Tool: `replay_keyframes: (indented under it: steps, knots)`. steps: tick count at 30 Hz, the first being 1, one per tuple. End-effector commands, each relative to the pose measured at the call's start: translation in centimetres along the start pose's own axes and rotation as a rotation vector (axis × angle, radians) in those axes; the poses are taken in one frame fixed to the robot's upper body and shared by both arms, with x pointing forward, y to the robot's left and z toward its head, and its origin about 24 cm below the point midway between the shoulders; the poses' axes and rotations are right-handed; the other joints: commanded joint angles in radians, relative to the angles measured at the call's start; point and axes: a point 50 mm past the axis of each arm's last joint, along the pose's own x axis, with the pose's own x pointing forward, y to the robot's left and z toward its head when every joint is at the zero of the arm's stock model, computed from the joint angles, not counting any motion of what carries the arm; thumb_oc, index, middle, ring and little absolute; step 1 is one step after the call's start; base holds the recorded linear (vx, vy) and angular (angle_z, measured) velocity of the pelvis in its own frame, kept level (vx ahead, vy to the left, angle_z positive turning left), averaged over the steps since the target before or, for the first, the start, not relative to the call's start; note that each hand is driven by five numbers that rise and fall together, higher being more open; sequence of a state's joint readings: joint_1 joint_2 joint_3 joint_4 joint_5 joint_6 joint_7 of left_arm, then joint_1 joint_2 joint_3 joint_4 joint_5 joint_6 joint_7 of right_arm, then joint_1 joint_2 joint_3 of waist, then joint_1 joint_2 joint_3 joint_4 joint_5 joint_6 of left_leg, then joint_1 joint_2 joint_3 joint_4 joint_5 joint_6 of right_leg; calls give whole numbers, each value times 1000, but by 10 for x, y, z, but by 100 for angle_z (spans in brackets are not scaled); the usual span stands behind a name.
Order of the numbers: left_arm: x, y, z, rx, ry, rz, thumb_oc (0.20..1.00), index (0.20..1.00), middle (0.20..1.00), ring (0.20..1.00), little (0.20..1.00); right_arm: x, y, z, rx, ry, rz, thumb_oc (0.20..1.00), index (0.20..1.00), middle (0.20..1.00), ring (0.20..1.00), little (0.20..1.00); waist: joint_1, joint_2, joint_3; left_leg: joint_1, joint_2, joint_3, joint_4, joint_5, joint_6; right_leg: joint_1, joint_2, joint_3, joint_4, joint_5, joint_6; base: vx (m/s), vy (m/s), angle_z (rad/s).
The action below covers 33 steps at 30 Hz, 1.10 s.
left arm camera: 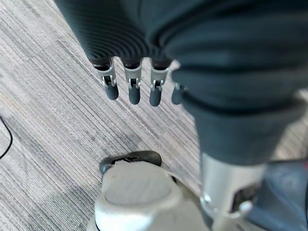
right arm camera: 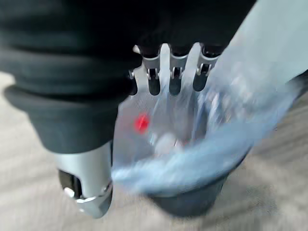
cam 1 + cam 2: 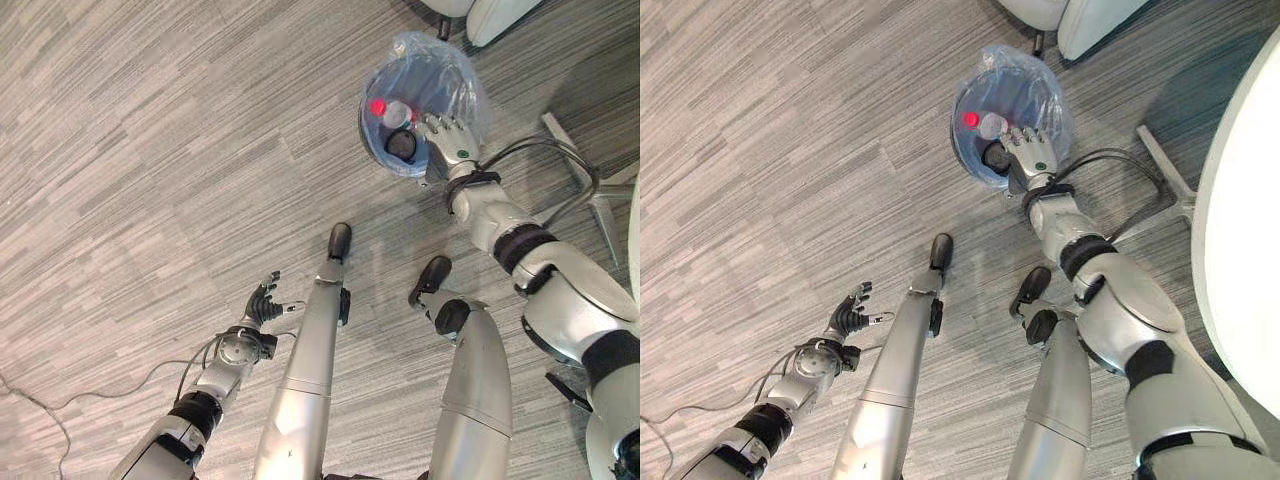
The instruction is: Gather garbage on tea table into small bin, then transfer packed bag to large trash can.
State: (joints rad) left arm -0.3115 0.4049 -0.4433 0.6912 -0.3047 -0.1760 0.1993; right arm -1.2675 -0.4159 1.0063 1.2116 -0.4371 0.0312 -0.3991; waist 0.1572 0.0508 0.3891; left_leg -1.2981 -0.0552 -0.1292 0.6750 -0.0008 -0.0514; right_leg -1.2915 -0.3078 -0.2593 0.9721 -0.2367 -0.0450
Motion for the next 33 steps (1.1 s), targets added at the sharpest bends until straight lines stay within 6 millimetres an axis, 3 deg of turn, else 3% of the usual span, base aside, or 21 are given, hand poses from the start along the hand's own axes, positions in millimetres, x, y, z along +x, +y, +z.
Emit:
replay_keyframes:
  steps: [1,2,4,8,12,18,23,24,26,28,31,32,33]
  knots:
    - [0,12,2,9,-19,35,1000,1000,1000,1000,1000,2,-16,-21,-42,41,-29,1000,1000,1000,1000,1000,22,21,38,34,-37,63,91,-167,37,47,39,88,-94,-29,88,-7,-13,25]
    - [1,12,3,13,-22,34,1000,1000,1000,1000,1000,1,-11,-21,-39,48,-10,1000,1000,1000,1000,1000,23,23,40,27,-40,62,96,-167,37,41,38,89,-90,-30,87,-4,-12,17]
    - [1,12,7,14,-38,35,1000,1000,1000,1000,1000,-3,-1,-20,33,68,17,200,200,200,200,200,26,26,42,10,-41,64,110,-164,37,24,37,88,-73,-30,82,-6,-14,3]
    - [2,10,9,2,-45,30,1000,1000,1000,1000,1000,-4,-4,-22,130,79,-13,200,200,200,200,200,19,19,43,12,-39,68,105,-160,39,26,45,88,-80,-20,84,-9,-1,-1]
    - [1,7,6,-3,-29,28,1000,1000,1000,1000,1000,-3,-19,-26,228,77,-97,200,200,200,200,200,4,6,39,48,-28,70,76,-155,40,57,56,84,-107,-6,87,-43,-4,-2]
    - [1,8,2,-10,-5,37,1000,1000,1000,1000,1000,-6,-21,-21,358,65,-137,200,200,200,200,200,-7,0,33,118,-16,71,22,-144,38,127,67,73,-161,11,94,-59,-16,-4]
    - [0,14,1,-22,0,55,1000,1000,1000,1000,1000,-23,-14,7,901,36,-188,200,200,200,200,200,-27,-10,24,285,-3,70,-99,-124,31,290,79,49,-274,40,108,-42,-32,1]
    - [-5,20,-6,-38,18,67,1000,1000,1000,1000,1000,-35,-15,22,1096,-35,-199,200,200,200,200,200,-39,-24,15,392,3,69,-156,-121,26,397,88,31,-353,63,118,-24,-18,-7]
    - [-11,24,-12,-56,28,77,1000,1000,1000,1000,1000,-49,-13,35,1238,-107,-183,200,200,200,200,200,-48,-37,9,516,8,73,-227,-114,22,517,97,19,-439,92,128,13,6,-13]
    - [-19,27,-16,-74,27,78,1000,1000,1000,1000,1000,-64,-10,46,1322,-174,-145,200,200,200,200,200,-54,-51,-3,652,13,79,-308,-106,19,650,105,8,-539,126,139,49,20,-11]
    - [-25,27,-23,-86,44,75,1000,1000,1000,1000,1000,-73,-8,51,1350,-213,-125,200,200,200,200,200,-62,-60,-12,744,16,85,-364,-96,18,746,109,0,-608,147,147,61,29,-9]
    - [-35,27,-32,-88,61,71,1000,1000,1000,1000,1000,-89,-1,56,1380,-257,-78,200,200,200,200,200,-72,-78,-42,857,15,96,-451,-58,21,863,114,-16,-710,199,153,58,57,-9]
    - [-35,27,-32,-88,62,71,1000,1000,1000,1000,1000,-89,-1,56,1381,-256,-78,200,200,200,200,200,-72,-77,-39,862,15,96,-454,-57,21,868,115,-17,-713,200,153,101,71,-7]
